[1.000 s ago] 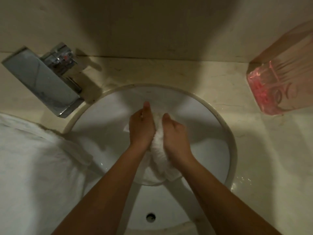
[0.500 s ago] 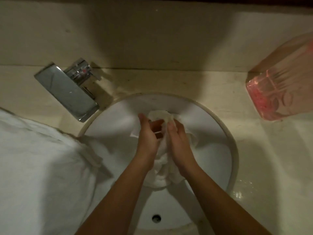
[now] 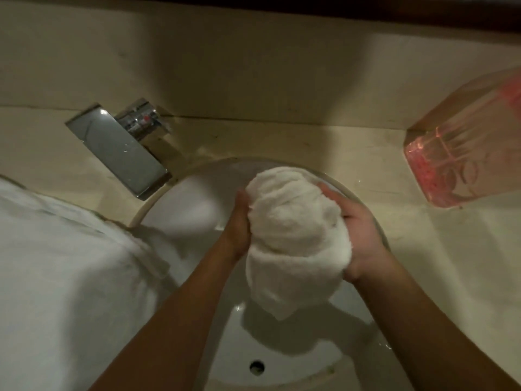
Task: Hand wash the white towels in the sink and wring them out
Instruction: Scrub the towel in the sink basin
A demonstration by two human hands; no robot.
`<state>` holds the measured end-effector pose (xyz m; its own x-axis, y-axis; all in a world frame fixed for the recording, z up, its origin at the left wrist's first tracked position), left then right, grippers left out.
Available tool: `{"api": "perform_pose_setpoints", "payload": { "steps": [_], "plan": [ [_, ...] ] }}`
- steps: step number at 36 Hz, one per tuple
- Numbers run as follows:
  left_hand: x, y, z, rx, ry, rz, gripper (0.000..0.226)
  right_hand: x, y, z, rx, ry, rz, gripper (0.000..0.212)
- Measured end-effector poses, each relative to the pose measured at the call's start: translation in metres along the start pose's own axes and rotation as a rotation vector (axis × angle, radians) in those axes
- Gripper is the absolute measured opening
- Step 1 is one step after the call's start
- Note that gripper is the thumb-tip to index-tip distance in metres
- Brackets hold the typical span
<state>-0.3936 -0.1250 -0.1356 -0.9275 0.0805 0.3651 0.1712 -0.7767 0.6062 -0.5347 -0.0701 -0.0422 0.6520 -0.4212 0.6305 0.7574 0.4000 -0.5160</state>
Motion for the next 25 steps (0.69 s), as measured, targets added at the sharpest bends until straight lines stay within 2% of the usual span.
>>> {"api": "perform_pose_setpoints", "payload": {
  "steps": [3,5,8,9,11,12,14,16,19,21,23,25],
  "plan": [
    [0.019,-0.014,0.006,-0.044,-0.131,0.050,0.075,0.000,-0.020,0.000,-0.015,-0.097,-0.047,0.036],
    [0.021,-0.017,0.011,-0.086,-0.037,0.015,0.086,-0.006,-0.028,-0.002,-0.037,-0.088,-0.037,0.036],
    [0.003,-0.012,0.019,-0.117,0.091,0.065,0.104,-0.022,-0.034,-0.008,-0.098,0.034,0.096,0.046],
    [-0.008,-0.010,0.018,-0.089,0.115,0.068,0.113,-0.029,-0.036,-0.010,-0.127,0.084,0.187,0.045],
    [-0.028,0.002,0.023,-0.021,0.301,-0.136,0.126,-0.045,-0.041,-0.016,-0.220,0.174,0.529,0.036],
    [-0.036,0.010,0.025,0.034,0.396,-0.280,0.120,-0.051,-0.041,-0.018,-0.262,0.209,0.783,0.029],
    [-0.044,0.028,0.031,0.095,0.560,-0.559,0.083,-0.058,-0.032,-0.020,-0.279,0.254,1.222,0.024],
    [-0.044,0.037,0.030,0.108,0.593,-0.708,0.081,-0.062,-0.016,-0.023,-0.254,0.261,1.423,0.026],
    [-0.039,0.038,0.026,0.180,0.587,-0.783,0.080,-0.059,-0.002,-0.030,-0.341,0.302,1.382,0.031],
    [-0.028,0.032,0.022,0.241,0.548,-0.797,0.090,-0.050,0.005,-0.034,-0.404,0.320,1.191,0.020],
    [-0.008,0.024,0.021,0.285,0.487,-0.752,0.085,-0.035,0.017,-0.038,-0.392,0.309,0.965,0.013],
    [0.007,0.016,0.018,0.312,0.480,-0.673,0.077,-0.018,0.029,-0.039,-0.347,0.286,0.863,0.012]
  ]
}}
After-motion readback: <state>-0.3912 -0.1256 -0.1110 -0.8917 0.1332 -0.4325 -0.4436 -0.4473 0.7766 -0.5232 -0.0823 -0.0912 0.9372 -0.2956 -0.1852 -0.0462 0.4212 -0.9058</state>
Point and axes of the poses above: each hand's wrist, its own z-axis away from the middle knuckle, its own x-axis out of the palm, y = z × x, the point moved 4 cm from there along -z, towards the middle knuckle, and after that the axes turned 8 degrees about -x, right-handed, at the moved point
